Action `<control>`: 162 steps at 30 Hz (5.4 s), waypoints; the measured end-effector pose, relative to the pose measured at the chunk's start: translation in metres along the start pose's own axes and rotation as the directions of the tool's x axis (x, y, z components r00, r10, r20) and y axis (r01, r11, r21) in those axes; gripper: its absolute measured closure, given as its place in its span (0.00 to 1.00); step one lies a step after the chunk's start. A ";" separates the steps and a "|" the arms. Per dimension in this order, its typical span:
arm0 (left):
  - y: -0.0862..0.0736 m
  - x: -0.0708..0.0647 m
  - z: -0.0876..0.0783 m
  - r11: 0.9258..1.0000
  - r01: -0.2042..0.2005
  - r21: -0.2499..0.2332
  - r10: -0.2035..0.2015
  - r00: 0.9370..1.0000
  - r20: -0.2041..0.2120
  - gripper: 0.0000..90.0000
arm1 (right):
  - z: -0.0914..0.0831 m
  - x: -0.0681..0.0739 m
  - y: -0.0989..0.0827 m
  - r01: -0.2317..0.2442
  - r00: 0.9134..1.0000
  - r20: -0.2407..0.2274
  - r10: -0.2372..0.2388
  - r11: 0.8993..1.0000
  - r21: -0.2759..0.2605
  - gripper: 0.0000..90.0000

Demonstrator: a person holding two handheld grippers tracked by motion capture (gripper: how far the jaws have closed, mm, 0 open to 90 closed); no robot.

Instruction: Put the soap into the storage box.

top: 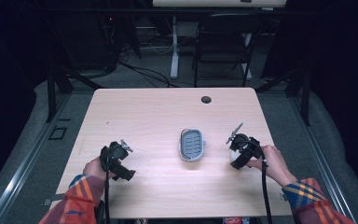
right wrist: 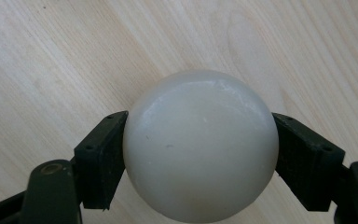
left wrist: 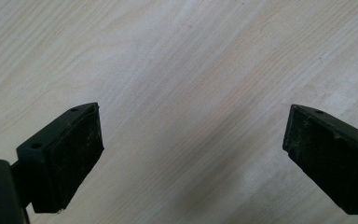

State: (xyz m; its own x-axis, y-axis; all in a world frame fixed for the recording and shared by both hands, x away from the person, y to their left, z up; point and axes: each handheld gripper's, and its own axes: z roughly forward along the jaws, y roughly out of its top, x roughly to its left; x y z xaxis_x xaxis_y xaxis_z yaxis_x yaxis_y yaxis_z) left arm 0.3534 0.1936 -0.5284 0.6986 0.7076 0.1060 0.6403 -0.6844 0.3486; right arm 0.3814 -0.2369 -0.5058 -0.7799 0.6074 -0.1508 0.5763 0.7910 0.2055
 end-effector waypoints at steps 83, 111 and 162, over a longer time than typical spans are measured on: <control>-0.002 0.000 0.000 1.000 -0.009 -0.013 0.009 1.000 0.010 0.06 | -0.029 0.004 0.096 0.110 0.994 0.014 -0.109 0.988 -0.109 0.26; -0.002 0.000 0.000 1.000 -0.013 -0.014 0.013 1.000 0.013 0.06 | -0.020 0.019 0.129 0.157 0.987 -0.016 -0.160 0.981 -0.115 0.26; -0.002 0.000 0.000 1.000 -0.014 -0.012 0.015 1.000 0.014 0.06 | 0.023 0.039 0.151 0.202 0.979 -0.017 -0.204 0.977 -0.069 0.26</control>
State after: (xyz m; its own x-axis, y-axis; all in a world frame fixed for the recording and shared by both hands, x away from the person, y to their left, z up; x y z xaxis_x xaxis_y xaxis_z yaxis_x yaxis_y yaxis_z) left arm 0.3521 0.1952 -0.5287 0.7123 0.6950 0.0980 0.6264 -0.6924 0.3580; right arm 0.4439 -0.0928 -0.5034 -0.8848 0.4324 -0.1734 0.3886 0.8903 0.2374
